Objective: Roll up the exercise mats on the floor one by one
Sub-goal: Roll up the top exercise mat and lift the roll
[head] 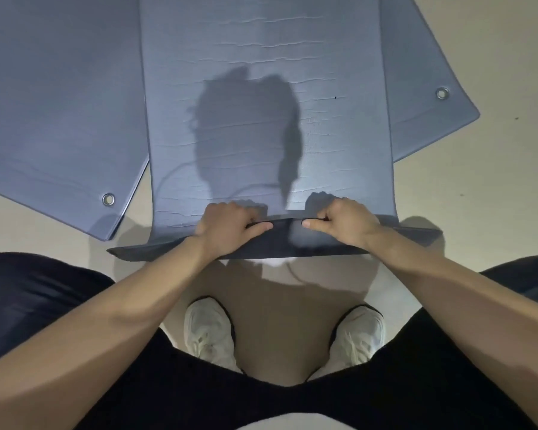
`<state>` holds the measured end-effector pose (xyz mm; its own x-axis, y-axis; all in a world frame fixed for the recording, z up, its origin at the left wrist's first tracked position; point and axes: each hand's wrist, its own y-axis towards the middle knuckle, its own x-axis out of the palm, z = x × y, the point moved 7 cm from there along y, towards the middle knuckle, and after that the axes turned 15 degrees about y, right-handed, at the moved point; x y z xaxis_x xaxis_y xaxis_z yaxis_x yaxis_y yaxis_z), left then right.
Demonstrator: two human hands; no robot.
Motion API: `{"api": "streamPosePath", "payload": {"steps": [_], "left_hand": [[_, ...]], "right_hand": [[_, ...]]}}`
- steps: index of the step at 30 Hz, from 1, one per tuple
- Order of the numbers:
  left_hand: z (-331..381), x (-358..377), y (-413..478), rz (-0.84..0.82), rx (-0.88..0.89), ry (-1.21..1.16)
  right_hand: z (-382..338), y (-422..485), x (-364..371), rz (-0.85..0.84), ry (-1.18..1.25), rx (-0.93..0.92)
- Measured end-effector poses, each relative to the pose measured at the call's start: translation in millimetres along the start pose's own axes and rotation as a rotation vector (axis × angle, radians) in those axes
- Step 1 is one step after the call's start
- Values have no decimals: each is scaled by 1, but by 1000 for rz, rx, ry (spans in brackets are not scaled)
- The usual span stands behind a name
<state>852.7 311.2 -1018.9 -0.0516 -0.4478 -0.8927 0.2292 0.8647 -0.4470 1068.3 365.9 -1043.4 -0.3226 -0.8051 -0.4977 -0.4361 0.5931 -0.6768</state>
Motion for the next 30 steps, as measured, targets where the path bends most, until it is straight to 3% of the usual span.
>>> {"api": "streamPosePath", "payload": {"steps": [6, 12, 18, 22, 24, 27, 30], "left_hand": [[20, 14, -14, 225, 113, 109], [29, 51, -29, 101, 115, 330], [-10, 45, 12, 21, 93, 452], [-20, 36, 27, 44, 194, 444], [-26, 19, 36, 89, 231, 451], [-36, 3, 47, 88, 239, 452], [-43, -2, 52, 32, 242, 385]], "right_hand": [[-3, 18, 9, 62, -240, -117], [-15, 41, -11, 190, -436, -281], [0, 77, -16, 310, -510, -226], [-19, 62, -26, 388, -516, -510], [-28, 48, -34, 303, -605, -550], [-34, 33, -41, 143, -713, -464], [-41, 33, -39, 86, -603, -327]]}}
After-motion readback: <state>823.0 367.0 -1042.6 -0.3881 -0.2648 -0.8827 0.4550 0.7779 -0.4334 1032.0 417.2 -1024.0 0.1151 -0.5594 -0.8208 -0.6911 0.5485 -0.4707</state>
